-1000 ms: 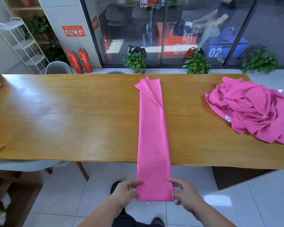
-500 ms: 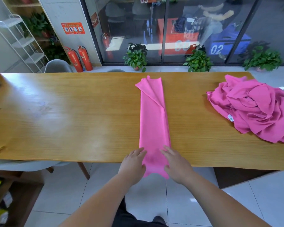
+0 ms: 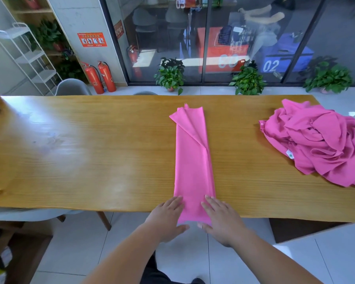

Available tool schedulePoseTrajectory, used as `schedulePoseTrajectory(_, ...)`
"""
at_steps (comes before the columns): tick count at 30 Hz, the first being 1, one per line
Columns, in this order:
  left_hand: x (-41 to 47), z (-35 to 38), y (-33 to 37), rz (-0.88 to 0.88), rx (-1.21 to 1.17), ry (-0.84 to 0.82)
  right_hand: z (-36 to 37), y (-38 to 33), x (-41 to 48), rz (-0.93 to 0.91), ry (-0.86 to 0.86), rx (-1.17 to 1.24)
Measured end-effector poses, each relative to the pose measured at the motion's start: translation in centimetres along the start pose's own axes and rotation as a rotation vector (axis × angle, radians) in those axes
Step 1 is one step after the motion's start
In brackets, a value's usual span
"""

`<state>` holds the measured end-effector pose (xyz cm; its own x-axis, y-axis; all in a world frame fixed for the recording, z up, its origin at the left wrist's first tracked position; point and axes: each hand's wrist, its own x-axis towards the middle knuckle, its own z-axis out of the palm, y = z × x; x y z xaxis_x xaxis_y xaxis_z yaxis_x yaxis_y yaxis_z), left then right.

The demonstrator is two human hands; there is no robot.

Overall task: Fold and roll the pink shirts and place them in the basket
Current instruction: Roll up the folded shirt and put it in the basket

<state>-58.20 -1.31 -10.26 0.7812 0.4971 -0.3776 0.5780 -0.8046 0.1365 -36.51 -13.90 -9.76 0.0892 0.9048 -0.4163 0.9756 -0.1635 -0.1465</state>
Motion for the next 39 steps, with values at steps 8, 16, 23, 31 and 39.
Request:
schedulePoseTrajectory(8,-0.2,-0.3,0.0,-0.033,-0.048,0.036,-0.3,0.2,0.3,-0.039,0.015,-0.008)
schedulePoseTrajectory(16,0.5,-1.2,-0.1,-0.076,-0.130,0.071,-0.7,-0.1,0.5,-0.040,0.033,0.004)
schedulePoseTrajectory(23,1.1,-1.3,-0.9,-0.081,-0.135,0.059,-1.5,-0.2,1.1,0.002,0.082,0.026)
schedulePoseTrajectory(31,5.0,-3.1,-3.4,-0.099,-0.259,0.103,-3.6,0.4,4.8,0.036,0.058,0.086)
schedulePoseTrajectory(39,10.9,-5.4,-8.4,-0.154,-0.344,0.160,-9.0,2.0,12.0,0.122,0.094,0.077)
